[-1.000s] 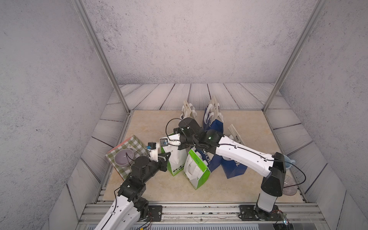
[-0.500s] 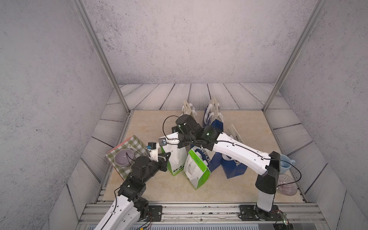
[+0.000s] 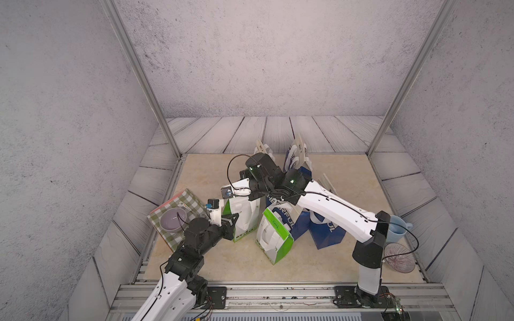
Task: Open the takeout bag
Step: Open the takeout bag at the center of the board.
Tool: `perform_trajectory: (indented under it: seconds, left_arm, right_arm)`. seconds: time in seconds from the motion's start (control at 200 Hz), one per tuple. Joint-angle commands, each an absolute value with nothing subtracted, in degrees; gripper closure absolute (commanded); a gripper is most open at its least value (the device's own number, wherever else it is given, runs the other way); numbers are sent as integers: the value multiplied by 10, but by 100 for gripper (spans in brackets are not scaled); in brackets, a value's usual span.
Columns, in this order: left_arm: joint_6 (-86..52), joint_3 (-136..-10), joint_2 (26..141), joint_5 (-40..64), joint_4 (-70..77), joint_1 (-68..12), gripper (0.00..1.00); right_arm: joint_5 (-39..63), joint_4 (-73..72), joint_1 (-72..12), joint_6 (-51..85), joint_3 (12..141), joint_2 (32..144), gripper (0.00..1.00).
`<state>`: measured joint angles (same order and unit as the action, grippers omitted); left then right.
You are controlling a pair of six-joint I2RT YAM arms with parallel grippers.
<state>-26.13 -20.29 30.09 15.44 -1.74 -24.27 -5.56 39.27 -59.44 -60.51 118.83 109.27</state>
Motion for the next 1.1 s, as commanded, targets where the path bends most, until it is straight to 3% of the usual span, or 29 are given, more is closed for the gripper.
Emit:
perform_trajectory:
  seconds: [0.0,0.075,0.155,0.235,0.305,0.48,0.726,1.016,1.096]
  left_arm:
    - [-256,-208,298,158,-15,-244,100]
    - [-256,-209,298,159,-16,-244,100]
    - [-258,-209,297,161,-17,-244,100]
    - [-259,-211,294,158,-21,-244,100]
    - [-259,-214,290,156,-25,-244,87]
    - [-258,-226,287,156,-32,-244,63]
    - [-243,-263,296,157,-54,-244,48]
    - [-209,-317,327,155,-89,-244,48]
    - [-205,-322,342,172,-83,-244,58]
  right_arm:
    - [-51,383,-594,-574,1217,1095,100]
    - [-57,378,-594,-557,1215,1097,100]
    - [-70,368,-594,-541,1211,1099,89]
    - [-73,367,-593,-532,1207,1100,85]
    - [-71,368,-593,-519,1206,1100,78]
    - [-65,376,-592,-495,1205,1098,76]
    - [-44,389,-585,-433,1221,1090,75]
    - [4,384,-579,-303,1169,1006,71]
    - [18,362,-580,-266,1120,967,71]
